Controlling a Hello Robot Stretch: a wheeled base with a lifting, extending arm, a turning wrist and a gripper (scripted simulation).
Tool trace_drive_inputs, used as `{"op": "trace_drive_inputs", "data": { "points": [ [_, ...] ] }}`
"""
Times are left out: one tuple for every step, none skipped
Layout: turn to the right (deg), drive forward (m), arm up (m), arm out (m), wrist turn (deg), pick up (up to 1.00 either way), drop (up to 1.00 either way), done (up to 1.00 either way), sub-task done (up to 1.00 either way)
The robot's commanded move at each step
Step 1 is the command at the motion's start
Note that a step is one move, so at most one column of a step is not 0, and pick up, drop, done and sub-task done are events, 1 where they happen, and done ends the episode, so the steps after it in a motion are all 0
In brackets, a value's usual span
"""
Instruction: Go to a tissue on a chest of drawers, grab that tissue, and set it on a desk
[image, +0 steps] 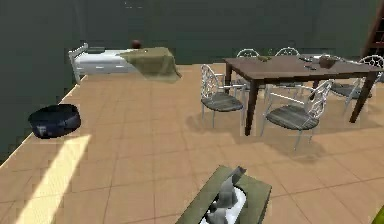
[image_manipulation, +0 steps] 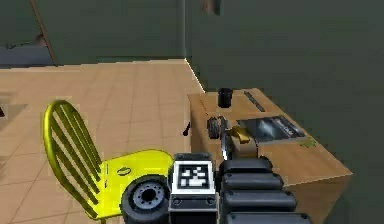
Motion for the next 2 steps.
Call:
{"op": "trace_drive_inputs", "data": {
  "points": [
    [-45.0,0.00,0.00,0.00,0.0,0.00,0.00,0.00,0.00],
    [-30.0,0.00,0.00,0.00,0.0,0.00,0.00,0.00,0.00]
  ]
}}
